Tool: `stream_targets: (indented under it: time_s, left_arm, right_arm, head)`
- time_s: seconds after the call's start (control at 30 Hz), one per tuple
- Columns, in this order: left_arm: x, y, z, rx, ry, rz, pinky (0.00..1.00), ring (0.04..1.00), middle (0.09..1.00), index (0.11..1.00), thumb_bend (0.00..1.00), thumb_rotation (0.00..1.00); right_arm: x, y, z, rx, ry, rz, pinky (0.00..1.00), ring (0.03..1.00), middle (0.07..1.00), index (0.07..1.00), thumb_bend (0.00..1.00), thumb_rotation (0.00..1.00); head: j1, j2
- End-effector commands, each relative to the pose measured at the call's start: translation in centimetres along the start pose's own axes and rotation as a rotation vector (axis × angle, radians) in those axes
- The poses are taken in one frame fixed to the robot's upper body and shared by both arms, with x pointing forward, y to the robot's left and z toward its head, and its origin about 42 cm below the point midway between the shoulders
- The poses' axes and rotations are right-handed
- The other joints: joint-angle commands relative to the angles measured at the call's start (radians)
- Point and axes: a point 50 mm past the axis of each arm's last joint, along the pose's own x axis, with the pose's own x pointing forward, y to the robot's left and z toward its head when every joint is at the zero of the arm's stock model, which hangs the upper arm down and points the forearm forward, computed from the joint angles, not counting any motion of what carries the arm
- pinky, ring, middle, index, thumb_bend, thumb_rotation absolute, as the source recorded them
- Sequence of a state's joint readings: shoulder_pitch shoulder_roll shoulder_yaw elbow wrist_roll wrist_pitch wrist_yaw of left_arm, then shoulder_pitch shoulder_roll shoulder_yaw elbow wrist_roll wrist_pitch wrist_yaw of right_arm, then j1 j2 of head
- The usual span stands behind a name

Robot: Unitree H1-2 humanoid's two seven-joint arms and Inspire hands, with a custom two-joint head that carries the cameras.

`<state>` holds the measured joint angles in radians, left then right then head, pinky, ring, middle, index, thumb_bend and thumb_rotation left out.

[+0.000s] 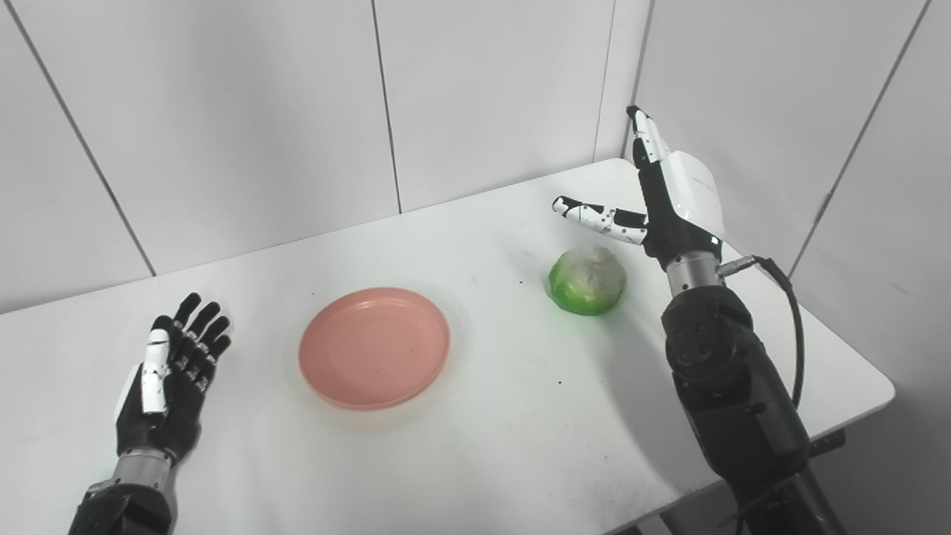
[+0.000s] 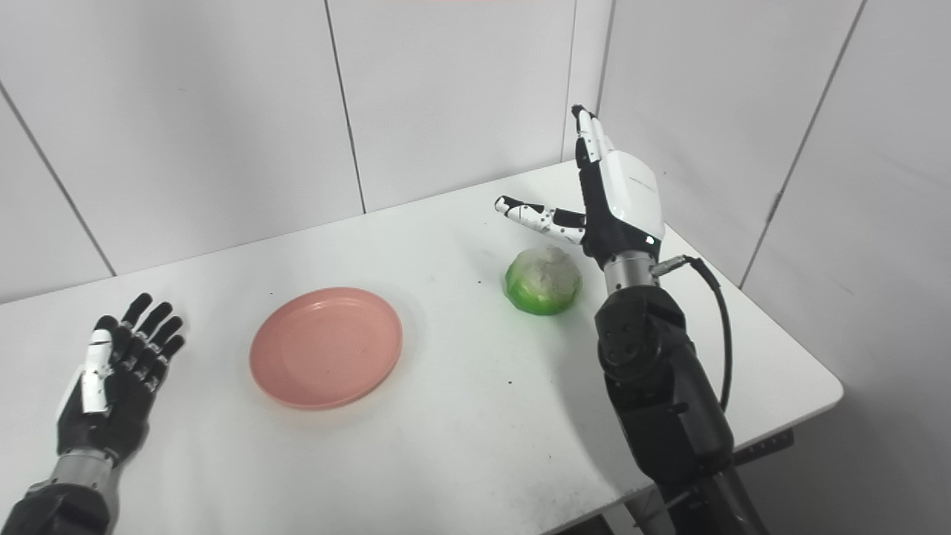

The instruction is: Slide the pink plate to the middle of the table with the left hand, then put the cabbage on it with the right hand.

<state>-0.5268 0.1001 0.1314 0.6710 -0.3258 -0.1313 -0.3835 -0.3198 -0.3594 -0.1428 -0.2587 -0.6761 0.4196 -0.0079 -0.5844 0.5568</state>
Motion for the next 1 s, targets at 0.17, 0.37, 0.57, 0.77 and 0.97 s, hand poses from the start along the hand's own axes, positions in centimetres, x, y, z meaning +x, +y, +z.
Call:
stream_targets:
  time_s: [0.17,0.37,0.57,0.77,0.97]
  left_arm:
    - [-1.4,0.8,-1.1,0.003,0.026,0.015,0.96,0.924,0.921,0.922,0.48,1.00]
    - [-1.7,0.9,-1.0,0.003,0.029,0.006,0.97,0.934,0.929,0.930,0.49,1.00]
    - [-1.8,0.9,-0.9,0.003,0.039,0.005,0.97,0.937,0.931,0.929,0.49,1.00]
    - [-1.9,1.1,-0.7,-0.010,0.042,0.001,0.97,0.940,0.936,0.937,0.49,1.00]
    - [-2.1,1.1,-0.8,-0.010,0.045,-0.003,0.99,0.945,0.941,0.941,0.49,1.00]
  right_arm:
    - [0.7,-0.9,-1.7,-0.014,0.033,0.000,0.80,0.929,0.982,1.000,1.00,0.62]
    - [1.0,-0.2,-4.8,0.019,0.064,0.089,0.84,0.946,0.980,1.000,1.00,0.63]
    - [1.4,1.3,-6.3,0.051,0.069,0.159,0.83,0.927,0.961,0.991,1.00,0.61]
    - [1.9,2.2,-7.1,0.084,0.071,0.207,0.86,0.949,0.973,1.000,1.00,0.59]
    - [2.4,2.7,-8.0,0.175,0.098,0.274,0.90,0.954,0.971,1.000,1.00,0.55]
  head:
    - [-0.003,0.010]
    - [-0.003,0.020]
    - [-0.006,0.028]
    - [0.000,0.031]
    - [0.012,0.032]
